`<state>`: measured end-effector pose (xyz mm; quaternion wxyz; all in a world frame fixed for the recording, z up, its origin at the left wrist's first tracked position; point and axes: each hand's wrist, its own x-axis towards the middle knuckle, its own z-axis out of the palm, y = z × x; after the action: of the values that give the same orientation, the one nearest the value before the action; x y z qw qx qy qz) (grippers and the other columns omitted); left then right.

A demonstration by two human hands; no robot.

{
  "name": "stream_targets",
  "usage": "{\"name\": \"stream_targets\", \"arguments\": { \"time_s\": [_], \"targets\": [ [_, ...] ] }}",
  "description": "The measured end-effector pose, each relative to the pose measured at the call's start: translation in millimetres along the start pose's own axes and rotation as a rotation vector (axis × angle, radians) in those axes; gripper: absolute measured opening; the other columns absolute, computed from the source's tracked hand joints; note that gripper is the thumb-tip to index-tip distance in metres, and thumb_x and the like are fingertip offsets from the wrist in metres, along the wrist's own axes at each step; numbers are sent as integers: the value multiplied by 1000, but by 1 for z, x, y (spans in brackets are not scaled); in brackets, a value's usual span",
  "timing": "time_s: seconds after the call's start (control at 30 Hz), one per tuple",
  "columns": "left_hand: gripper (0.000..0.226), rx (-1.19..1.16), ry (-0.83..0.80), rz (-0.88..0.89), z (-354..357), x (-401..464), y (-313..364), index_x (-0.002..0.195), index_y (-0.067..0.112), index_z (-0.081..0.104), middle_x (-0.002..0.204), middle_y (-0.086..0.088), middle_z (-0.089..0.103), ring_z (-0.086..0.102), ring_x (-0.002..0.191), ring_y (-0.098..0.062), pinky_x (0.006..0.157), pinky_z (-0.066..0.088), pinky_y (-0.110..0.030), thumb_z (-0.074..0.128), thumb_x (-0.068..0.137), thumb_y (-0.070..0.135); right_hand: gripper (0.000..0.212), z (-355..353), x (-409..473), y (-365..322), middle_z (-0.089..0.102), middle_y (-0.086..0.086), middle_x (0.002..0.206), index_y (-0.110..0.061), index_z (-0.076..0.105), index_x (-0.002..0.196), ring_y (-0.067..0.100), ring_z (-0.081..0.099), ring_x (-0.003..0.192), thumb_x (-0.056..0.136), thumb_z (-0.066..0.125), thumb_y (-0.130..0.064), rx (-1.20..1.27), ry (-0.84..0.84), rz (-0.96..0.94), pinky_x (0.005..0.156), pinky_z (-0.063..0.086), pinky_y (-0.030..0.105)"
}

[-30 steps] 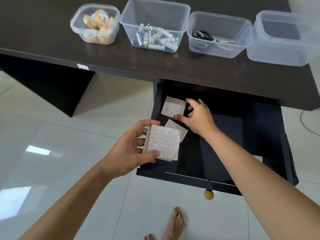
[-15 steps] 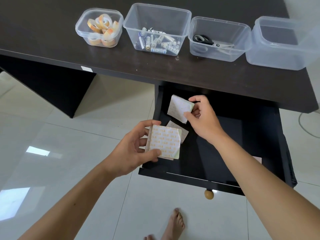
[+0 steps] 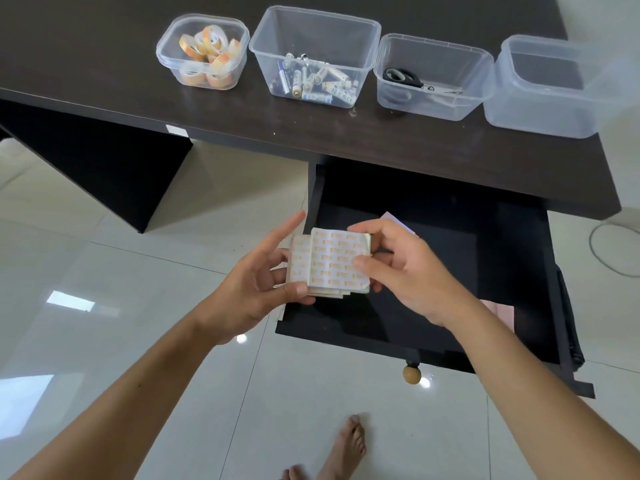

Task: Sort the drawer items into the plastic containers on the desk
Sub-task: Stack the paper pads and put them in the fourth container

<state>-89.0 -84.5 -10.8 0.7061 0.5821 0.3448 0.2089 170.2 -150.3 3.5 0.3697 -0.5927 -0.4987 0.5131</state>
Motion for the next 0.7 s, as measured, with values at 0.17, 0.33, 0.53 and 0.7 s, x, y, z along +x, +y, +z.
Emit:
{"name": "stream_targets", "arguments": {
  "time_s": [0.17, 0.33, 0.53, 0.7],
  "targets": [
    [104, 51, -51, -31, -3, 1, 3, 161, 51, 22, 146, -9, 58, 66, 130, -31, 106, 57, -48, 77, 85, 4, 35, 7, 5, 1, 67, -2, 107, -32, 66, 132, 18, 74, 89, 102, 69, -15, -25, 57, -36, 70, 58, 24],
    [104, 57, -25, -37, 0, 1, 1, 156, 43, 35, 141, -6, 61, 67, 127, -29, 99, 60, -44, 83, 78, -6, 35, 20, 11, 4, 66, -3, 117, -37, 67, 129, 27, 76, 94, 100, 74, -19, -100, 31, -77, 75, 64, 31],
    [85, 91, 40, -31, 3, -1, 0, 142, 32, 44, 136, 1, 64, 68, 123, -26, 97, 61, -41, 84, 79, -8, 25, 9, 8, 11, 70, -10, 106, -31, 71, 128, 8, 71, 85, 104, 66, -28, -49, 117, -43, 70, 57, 21],
    [86, 126, 52, -50, 6, -5, -1, 142, 34, 47, 133, 3, 65, 70, 121, -21, 97, 62, -41, 84, 79, -10, 35, -3, 24, 53, 65, -12, 99, -26, 74, 121, 8, 63, 77, 89, 84, -37, -506, 291, 6, 74, 55, 23]
  ]
}}
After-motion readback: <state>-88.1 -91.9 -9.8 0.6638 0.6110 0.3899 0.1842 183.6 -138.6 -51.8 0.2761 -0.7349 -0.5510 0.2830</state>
